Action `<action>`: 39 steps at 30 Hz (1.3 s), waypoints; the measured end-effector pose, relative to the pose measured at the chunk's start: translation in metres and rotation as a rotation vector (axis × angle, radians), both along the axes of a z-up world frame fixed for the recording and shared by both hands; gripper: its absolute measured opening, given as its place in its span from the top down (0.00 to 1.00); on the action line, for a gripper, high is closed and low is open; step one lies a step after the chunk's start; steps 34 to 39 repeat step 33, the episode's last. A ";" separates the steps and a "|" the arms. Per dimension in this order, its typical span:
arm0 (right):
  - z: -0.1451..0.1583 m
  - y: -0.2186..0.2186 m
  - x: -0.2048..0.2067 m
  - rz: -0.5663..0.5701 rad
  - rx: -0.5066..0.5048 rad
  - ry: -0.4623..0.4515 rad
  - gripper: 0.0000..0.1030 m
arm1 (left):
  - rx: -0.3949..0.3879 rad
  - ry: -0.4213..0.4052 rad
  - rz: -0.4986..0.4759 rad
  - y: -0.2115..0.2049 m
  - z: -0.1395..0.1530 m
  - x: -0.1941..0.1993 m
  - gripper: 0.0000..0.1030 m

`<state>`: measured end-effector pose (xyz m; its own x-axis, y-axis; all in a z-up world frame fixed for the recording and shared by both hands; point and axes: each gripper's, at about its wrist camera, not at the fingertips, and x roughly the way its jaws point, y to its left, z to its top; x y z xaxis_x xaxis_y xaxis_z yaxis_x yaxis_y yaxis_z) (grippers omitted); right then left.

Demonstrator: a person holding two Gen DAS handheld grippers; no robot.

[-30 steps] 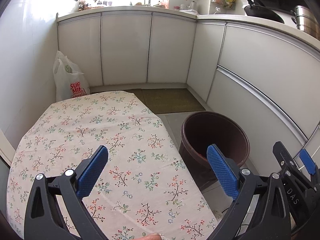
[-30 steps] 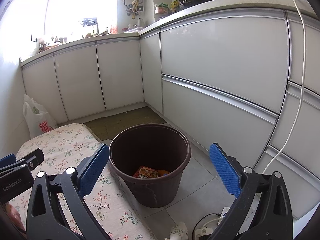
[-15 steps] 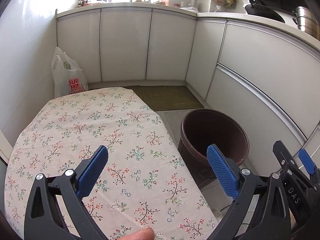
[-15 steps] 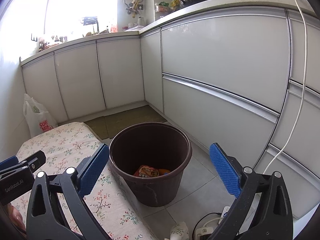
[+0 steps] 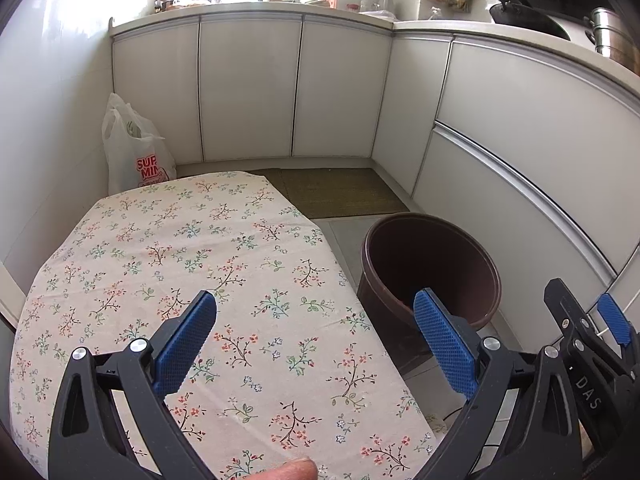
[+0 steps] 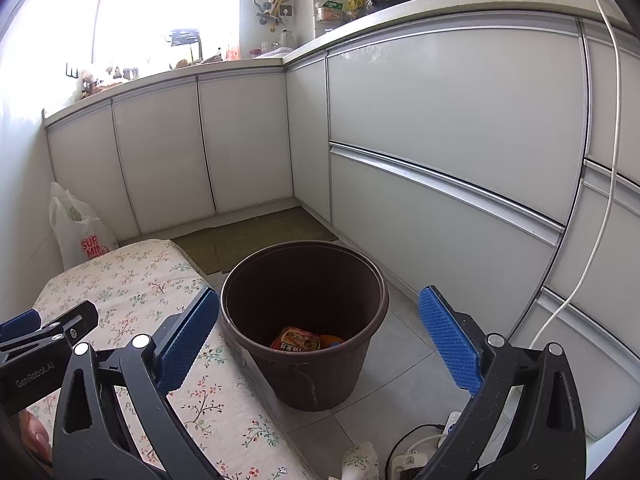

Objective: Collect trash

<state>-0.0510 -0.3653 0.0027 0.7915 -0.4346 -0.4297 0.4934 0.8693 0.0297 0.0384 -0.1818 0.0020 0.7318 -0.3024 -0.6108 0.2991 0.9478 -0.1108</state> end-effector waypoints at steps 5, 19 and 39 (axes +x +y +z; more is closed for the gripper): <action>-0.001 0.000 0.000 0.003 0.002 0.004 0.07 | 0.004 0.002 0.000 0.000 0.000 0.000 0.07; -0.001 -0.003 -0.001 0.011 0.006 0.008 0.07 | -0.001 -0.024 -0.021 -0.001 -0.002 -0.001 0.24; -0.001 -0.005 0.000 0.008 0.005 0.010 0.07 | -0.002 -0.029 -0.034 -0.005 0.004 -0.006 0.12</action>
